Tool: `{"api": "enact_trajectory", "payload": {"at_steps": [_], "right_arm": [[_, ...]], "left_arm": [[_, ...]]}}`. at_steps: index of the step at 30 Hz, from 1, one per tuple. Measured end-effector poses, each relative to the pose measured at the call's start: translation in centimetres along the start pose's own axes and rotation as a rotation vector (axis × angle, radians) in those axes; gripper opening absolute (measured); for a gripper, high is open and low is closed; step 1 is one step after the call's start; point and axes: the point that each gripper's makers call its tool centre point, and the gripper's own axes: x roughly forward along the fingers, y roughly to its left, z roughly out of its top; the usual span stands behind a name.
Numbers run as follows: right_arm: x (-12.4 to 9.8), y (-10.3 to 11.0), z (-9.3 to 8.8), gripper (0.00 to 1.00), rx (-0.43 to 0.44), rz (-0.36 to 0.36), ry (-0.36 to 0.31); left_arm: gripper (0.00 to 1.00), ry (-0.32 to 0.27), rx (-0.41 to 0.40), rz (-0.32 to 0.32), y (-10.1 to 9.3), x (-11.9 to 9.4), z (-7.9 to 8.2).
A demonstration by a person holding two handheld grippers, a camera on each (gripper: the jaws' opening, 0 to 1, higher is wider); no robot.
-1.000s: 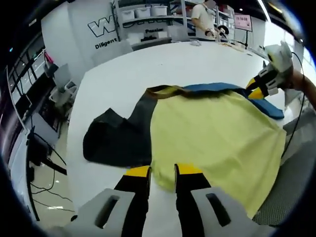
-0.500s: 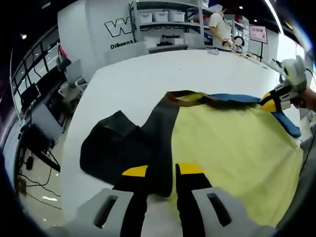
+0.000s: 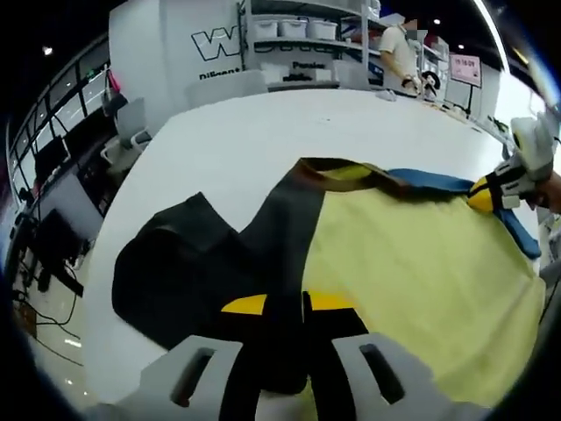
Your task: Fold the garment on the visible template until the final outline fits inside the template.
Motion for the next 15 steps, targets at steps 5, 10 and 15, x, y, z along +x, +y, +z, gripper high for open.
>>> {"api": "enact_trajectory", "payload": {"at_steps": [5,10,15], "right_arm": [[0.2,-0.3,0.0,0.0,-0.055,-0.009,0.027],[0.3,-0.9,0.1,0.0,-0.085,-0.035,0.052],[0.4,-1.9,0.0,0.0,-0.063,-0.042,0.042]], "left_arm": [[0.01,-0.005,0.013,-0.001,-0.1,0.6,0.5],[0.0,-0.012,0.026,-0.012,-0.3,1.5,1.3],[0.0,-0.006,0.066,-0.027,-0.4,2.7,2.4]]}}
